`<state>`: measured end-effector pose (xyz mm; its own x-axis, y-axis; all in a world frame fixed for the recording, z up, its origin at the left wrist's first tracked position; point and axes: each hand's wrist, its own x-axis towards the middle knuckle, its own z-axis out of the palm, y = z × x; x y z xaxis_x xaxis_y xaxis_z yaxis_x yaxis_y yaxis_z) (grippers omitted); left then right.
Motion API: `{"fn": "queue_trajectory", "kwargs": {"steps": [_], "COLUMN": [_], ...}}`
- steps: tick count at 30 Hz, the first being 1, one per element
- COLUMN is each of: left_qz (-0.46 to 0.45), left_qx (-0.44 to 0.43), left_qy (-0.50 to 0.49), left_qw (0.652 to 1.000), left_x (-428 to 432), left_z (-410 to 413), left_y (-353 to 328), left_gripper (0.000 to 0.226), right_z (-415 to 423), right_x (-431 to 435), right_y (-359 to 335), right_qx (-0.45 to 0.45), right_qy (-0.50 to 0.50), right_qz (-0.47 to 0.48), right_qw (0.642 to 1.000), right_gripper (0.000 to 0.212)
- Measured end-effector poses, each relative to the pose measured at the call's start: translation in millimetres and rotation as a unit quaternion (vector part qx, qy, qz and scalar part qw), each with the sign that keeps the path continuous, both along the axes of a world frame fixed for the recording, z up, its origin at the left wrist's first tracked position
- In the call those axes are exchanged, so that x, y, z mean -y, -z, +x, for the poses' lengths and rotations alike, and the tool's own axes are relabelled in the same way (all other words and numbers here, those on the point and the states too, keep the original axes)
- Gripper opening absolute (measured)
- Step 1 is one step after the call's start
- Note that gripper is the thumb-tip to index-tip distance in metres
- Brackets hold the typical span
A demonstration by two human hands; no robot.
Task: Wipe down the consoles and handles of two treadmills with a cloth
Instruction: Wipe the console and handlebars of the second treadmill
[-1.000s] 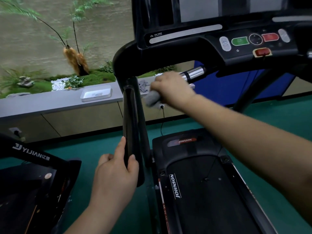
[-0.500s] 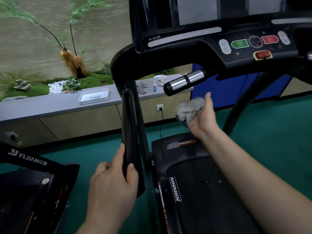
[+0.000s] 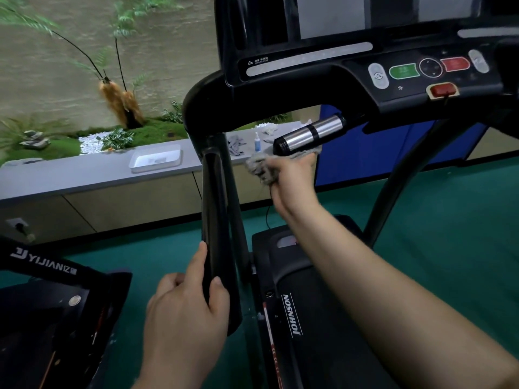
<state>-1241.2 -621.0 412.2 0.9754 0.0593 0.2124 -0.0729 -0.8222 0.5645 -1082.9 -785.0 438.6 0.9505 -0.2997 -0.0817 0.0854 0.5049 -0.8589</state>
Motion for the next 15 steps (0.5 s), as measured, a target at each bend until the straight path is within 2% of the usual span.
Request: {"fn": "queue_trajectory", "kwargs": {"steps": [2, 4, 6, 10, 12, 15], "left_qz": [0.002, 0.004, 0.009, 0.025, 0.045, 0.06], "left_qx": [0.004, 0.005, -0.005, -0.013, -0.021, -0.021], "left_qy": [-0.001, 0.001, -0.002, -0.004, -0.002, -0.003], "left_qw": [1.0, 1.0, 1.0, 1.0, 0.999, 0.998], "left_x": [-0.9, -1.6, -2.6, -4.1, -6.3, -9.6], "left_z": [-0.2, -0.4, 0.0, 0.8, 1.8, 4.8], "left_y": [0.1, -0.3, 0.1, 0.6, 3.4, 9.7], "left_gripper": [0.055, 0.064, 0.069, 0.07, 0.071, 0.071], "right_z": [5.6, 8.2, 10.7, -0.2, -19.0, -52.4], "right_x": [18.9, 34.6, 36.6, 18.5, 9.9, 4.0], "right_y": [-10.0, -18.8, -20.3, -8.1, 3.5, 9.7], "right_qx": [0.008, -0.001, -0.005, -0.033, -0.004, 0.053], "right_qy": [0.069, 0.139, 0.166, 0.024, -0.043, -0.043], "right_qz": [0.027, -0.002, -0.042, -0.025, -0.064, -0.123], "right_qw": [0.997, 0.99, 0.985, 0.999, 0.997, 0.99], "right_gripper": [0.089, 0.091, 0.096, 0.091, 0.098, 0.101]}}
